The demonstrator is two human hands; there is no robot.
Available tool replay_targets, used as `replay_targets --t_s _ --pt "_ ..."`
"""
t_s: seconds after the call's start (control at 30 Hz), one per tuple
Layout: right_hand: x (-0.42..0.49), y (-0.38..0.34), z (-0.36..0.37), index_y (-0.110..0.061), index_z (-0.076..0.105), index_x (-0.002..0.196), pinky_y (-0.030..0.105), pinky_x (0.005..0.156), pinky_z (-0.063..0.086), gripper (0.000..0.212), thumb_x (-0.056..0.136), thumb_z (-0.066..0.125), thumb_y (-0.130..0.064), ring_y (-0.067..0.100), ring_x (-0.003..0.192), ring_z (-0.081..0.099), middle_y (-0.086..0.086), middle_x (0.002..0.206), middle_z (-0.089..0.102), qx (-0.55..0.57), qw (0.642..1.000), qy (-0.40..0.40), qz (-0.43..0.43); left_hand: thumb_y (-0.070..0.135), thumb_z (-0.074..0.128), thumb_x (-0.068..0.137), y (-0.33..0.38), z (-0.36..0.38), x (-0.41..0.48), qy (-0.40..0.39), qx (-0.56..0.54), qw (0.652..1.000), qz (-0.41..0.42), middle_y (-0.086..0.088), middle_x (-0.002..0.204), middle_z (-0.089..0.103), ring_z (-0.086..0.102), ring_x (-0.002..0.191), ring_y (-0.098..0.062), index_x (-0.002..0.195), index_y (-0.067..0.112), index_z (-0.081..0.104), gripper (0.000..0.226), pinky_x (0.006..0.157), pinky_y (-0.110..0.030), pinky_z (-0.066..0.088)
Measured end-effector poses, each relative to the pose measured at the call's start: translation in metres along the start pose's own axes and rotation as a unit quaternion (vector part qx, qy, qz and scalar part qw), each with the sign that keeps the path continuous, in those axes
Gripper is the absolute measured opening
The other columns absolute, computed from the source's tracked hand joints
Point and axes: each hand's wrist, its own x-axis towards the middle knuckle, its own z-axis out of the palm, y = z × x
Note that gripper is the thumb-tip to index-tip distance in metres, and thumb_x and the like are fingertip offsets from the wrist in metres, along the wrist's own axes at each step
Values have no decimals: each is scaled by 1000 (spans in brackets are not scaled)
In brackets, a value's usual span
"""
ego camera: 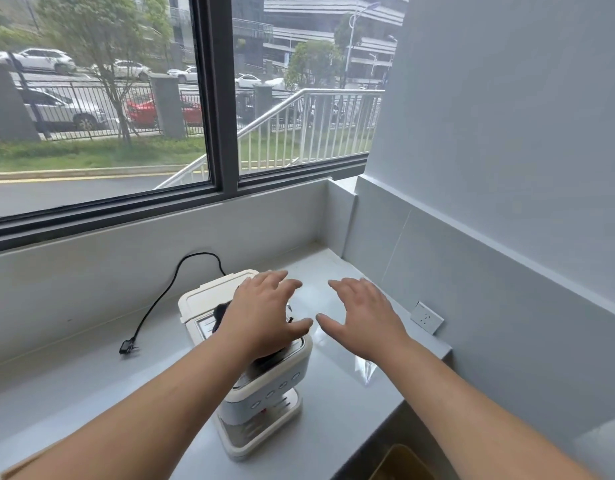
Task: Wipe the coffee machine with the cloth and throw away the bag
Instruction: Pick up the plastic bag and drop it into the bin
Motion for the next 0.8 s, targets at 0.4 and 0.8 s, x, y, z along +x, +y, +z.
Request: replay_targets --t_s 0.4,0.8 --pt "26 92 10 -34 19 163 48 127 14 91 87 42 -78 28 158 10 1 171 22 -25 998 -57 12 77 55 82 55 47 56 -65 38 997 -9 4 172 27 17 160 -22 157 39 35 86 130 -49 13" --pt "58 153 35 -32 20 163 51 127 15 91 89 46 -78 31 158 12 3 170 24 -29 996 -88 16 77 53 83 86 101 106 -82 33 996 -14 3 171 31 21 159 -23 156 38 39 83 129 -46 16"
